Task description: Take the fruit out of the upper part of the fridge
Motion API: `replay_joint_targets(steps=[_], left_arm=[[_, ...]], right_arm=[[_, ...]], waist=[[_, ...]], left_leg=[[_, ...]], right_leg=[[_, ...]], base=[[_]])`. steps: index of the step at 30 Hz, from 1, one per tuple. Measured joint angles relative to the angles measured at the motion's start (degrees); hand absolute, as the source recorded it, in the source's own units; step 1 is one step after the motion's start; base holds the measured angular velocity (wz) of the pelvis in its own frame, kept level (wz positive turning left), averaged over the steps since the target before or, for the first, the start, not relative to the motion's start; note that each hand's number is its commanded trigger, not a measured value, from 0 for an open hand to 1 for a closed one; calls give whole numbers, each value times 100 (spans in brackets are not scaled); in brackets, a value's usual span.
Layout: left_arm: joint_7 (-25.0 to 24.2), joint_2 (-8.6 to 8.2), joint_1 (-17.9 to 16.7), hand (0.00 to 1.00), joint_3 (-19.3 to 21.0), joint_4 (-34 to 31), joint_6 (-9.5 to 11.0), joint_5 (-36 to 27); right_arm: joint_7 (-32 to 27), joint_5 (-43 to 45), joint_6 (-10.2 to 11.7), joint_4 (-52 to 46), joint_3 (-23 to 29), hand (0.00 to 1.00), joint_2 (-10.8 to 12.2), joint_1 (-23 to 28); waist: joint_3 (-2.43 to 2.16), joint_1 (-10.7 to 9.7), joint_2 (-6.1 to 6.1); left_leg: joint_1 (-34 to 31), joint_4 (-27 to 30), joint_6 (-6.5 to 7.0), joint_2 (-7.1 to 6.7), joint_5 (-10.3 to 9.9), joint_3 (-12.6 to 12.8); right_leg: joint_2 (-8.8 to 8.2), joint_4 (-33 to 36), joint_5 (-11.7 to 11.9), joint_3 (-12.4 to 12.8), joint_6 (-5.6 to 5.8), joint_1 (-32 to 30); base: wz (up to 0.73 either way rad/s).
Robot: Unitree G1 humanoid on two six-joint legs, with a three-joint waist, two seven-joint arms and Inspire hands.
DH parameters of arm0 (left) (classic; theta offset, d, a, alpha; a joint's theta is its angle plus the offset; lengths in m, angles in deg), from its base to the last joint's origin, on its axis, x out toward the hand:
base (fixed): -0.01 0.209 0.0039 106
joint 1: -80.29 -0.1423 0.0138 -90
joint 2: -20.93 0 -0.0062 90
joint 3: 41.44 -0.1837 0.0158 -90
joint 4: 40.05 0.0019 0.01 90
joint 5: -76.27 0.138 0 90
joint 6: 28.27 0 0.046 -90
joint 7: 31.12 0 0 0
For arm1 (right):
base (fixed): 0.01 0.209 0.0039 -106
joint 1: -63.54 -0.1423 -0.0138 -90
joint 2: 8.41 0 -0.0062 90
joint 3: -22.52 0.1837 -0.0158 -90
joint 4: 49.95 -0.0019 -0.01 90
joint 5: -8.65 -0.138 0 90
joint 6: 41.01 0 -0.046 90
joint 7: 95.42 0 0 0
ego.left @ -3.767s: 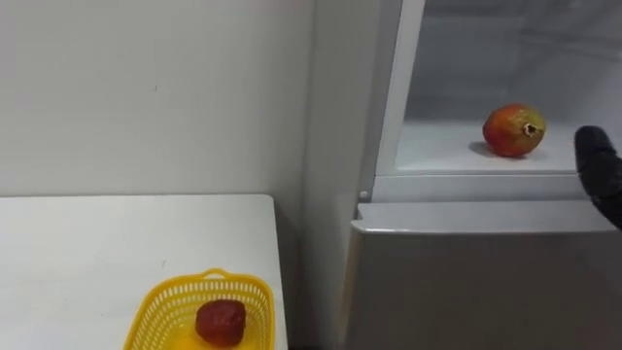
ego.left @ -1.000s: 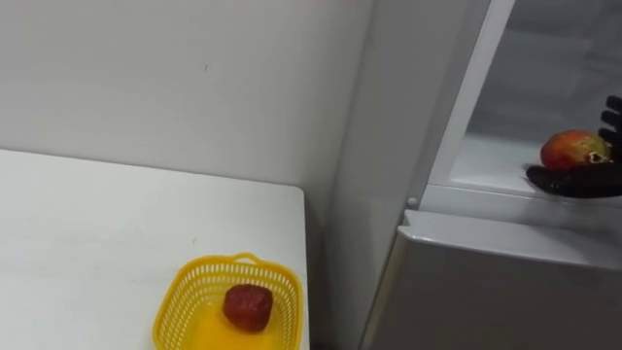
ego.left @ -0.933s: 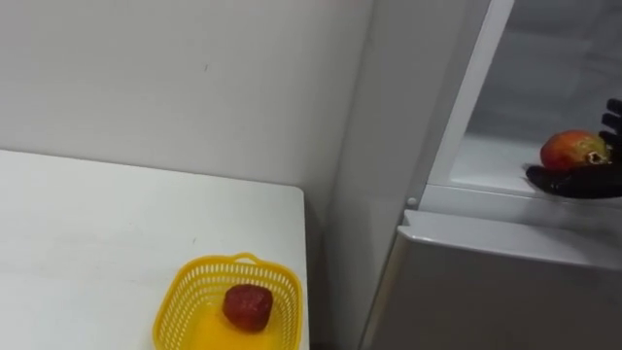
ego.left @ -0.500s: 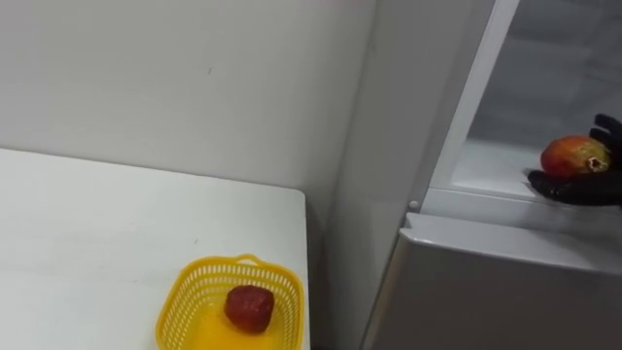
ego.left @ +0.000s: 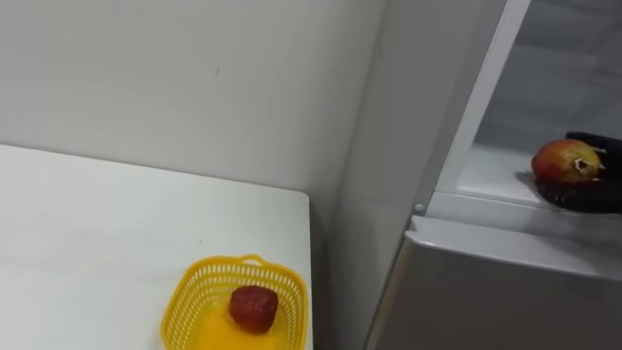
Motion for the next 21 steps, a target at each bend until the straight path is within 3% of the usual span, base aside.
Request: replay_joint_targets(steps=[21], left_arm=[[0, 5, 71, 0, -10, 1, -19, -14]], right_arm=[[23, -60, 1, 157, 29, 100, -24, -257]], waist=[[27, 14, 38]], left_leg=[[-4, -5, 0, -8, 0, -54]], right_leg=[[-3, -7, -1, -9, 1, 9]], base=[[0]])
